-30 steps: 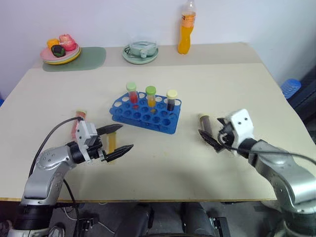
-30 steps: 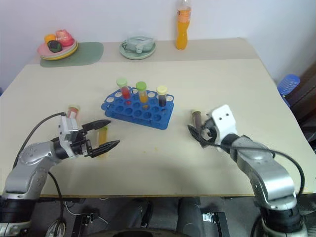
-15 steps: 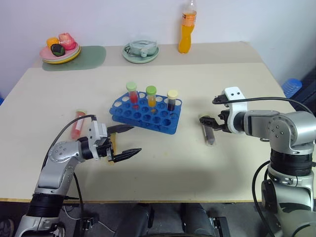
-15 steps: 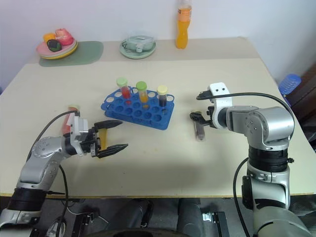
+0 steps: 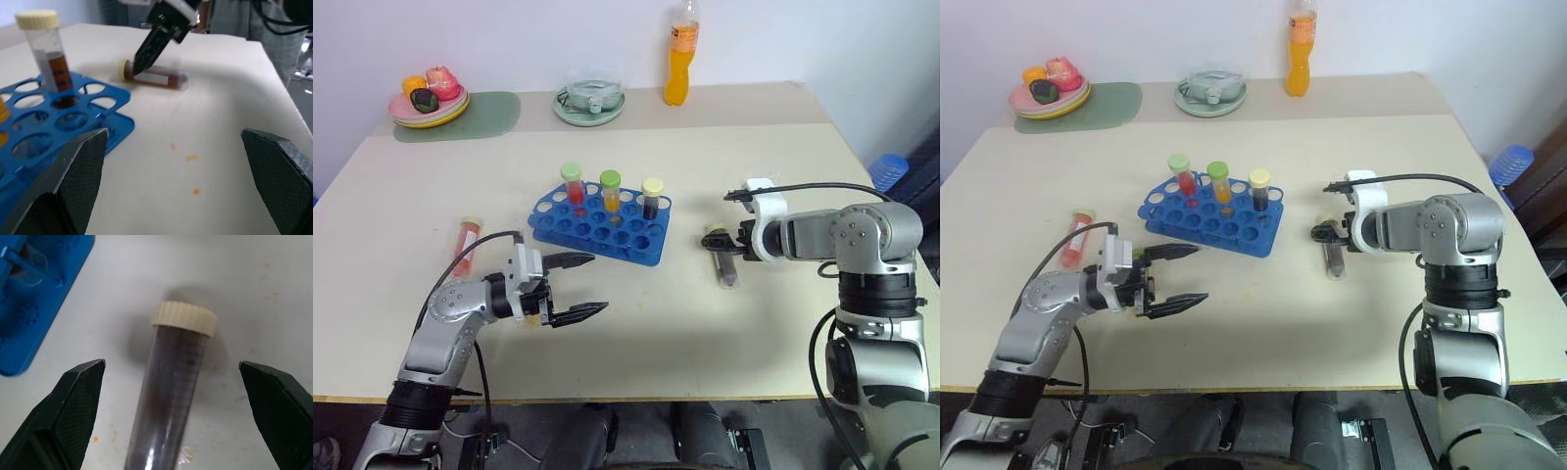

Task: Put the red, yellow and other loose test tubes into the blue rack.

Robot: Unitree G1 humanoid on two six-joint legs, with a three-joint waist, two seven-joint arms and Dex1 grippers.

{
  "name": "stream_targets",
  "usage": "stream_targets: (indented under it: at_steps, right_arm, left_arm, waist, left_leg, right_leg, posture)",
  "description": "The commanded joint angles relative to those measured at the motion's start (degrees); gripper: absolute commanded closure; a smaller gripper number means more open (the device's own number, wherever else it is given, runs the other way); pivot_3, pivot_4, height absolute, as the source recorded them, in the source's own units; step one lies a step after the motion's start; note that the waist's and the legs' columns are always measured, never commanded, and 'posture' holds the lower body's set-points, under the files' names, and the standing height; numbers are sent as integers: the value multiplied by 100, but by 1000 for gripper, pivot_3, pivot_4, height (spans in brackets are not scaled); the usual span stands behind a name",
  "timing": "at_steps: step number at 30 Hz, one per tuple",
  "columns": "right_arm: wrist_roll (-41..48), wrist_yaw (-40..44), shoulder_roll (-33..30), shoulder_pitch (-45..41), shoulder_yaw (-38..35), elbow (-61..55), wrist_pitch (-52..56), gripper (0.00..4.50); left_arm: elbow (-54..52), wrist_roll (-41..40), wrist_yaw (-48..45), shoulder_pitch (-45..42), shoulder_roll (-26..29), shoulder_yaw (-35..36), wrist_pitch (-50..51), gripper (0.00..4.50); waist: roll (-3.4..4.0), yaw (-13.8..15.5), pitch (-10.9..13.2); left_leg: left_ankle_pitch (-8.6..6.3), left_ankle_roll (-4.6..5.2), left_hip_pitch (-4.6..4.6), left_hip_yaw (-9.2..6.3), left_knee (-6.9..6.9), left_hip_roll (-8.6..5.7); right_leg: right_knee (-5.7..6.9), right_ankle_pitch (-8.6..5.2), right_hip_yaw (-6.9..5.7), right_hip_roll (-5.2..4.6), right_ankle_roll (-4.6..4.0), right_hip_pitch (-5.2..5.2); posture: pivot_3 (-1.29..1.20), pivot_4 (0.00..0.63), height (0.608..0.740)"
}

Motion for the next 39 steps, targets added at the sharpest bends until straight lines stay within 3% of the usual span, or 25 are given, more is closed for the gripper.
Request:
stream_targets:
  at_steps: [1,3,5,12,17,20,24,28,33,39]
  right_arm:
    - [231,-489,40,-166,-82,234,35,0]
    - [250,-668,25,-131,21,265,35,0]
    - [283,-807,-8,-42,143,215,35,539]
    - [237,-704,-141,188,648,-442,35,3634]
    - [3,44,-616,401,1206,-1352,-171,3703]
    - [-294,1158,-1377,951,1550,-2190,-1546,3703]
    - [-456,2660,-1972,2091,999,-3162,-3482,3703]
    - [-316,3240,-1568,2728,409,-3642,-4618,3703]
    - [-899,3234,-529,2779,552,-3725,-6160,3703]
    - [-1997,3102,990,2231,1174,-2176,-8175,3703]
  left_arm:
    - [-157,-7,50,-23,-19,-3,-4,54]
    - [-139,9,45,-2,-26,-18,-35,54]
    - [-136,13,48,29,-35,-16,-52,0]
    - [-185,6,63,136,-20,22,-62,0]
    - [-211,-26,144,133,-16,62,1,0]
    - [-166,-65,290,99,-58,147,37,0]
    - [-4,-96,540,47,-176,302,-4,0]
    - [227,-100,638,-55,-309,374,-26,0]
    - [574,-75,700,-244,-432,451,-128,0]
    - [1121,132,608,-347,-441,461,-539,0]
  waist:
    - [0,0,0]
    - [-1,1,-1]
    - [-1,8,-1]
    - [0,33,-2]
    - [0,54,-2]
    - [-2,68,-2]
    - [-3,42,0]
    - [-4,-26,2]
    - [-6,12,2]
    - [-6,-6,1]
  left_leg:
    - [0,0,0,0,0,0]
    - [0,0,1,0,1,0]
    - [0,0,3,0,3,0]
    - [0,0,3,0,3,0]
    - [0,1,-3,-5,4,-2]
    - [-1,3,-9,-5,4,-4]
    - [-3,6,-15,-1,6,-5]
    - [-1,2,1,14,6,5]
    - [1,-1,12,13,6,8]
    - [2,-3,14,14,7,7]
  right_leg:
    - [0,0,0,0,0,0]
    - [0,0,0,0,0,2]
    - [0,1,0,0,0,4]
    - [-1,3,0,1,1,5]
    - [-4,3,-4,0,2,4]
    - [-8,4,-5,-1,4,0]
    - [-18,10,-7,-1,16,-1]
    - [-7,12,-2,3,17,3]
    - [-6,14,-2,7,14,12]
    - [-5,16,-2,9,11,8]
  posture:
    - [0,150,740]
    - [0,150,740]
    - [0,150,740]
    - [0,150,740]
    - [0,150,740]
    - [0,150,740]
    - [0,150,740]
    - [0,150,740]
    - [0,150,740]
    - [0,150,740]
